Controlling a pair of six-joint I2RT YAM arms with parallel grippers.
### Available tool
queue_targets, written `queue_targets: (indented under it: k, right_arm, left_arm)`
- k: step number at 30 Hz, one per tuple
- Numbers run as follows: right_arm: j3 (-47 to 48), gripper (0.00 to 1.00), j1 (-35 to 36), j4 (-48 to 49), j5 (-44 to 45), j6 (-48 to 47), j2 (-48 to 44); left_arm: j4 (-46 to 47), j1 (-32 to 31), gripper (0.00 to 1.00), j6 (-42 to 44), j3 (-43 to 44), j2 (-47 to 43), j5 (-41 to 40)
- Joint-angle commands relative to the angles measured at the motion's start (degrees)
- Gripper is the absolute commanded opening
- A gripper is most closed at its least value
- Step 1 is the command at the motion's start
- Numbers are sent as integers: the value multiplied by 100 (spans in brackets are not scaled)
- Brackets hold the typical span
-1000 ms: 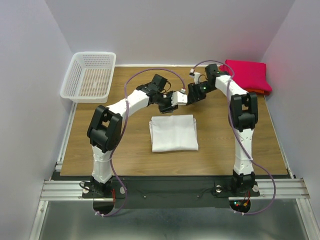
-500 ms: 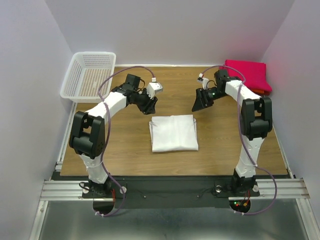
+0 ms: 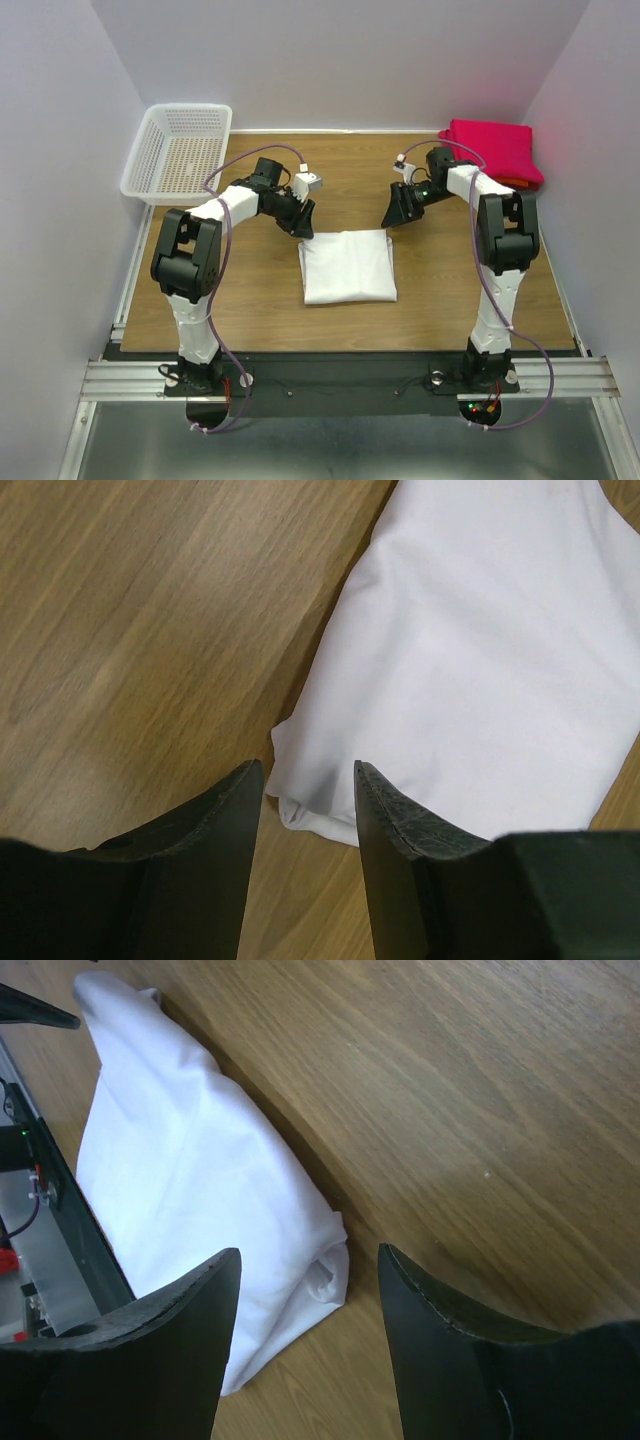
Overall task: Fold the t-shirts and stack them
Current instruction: Fold the tshirt
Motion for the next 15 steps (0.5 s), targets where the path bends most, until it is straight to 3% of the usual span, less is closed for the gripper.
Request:
queue_targets:
  k: [1,15]
  right_arm:
    - [-62,63,55,245,-149,28,182]
    - [-238,52,72,254,-799,89,235]
  left_arm:
    - [35,43,53,-119,171,74,209]
    - [-88,114,40,-57,39,57,464]
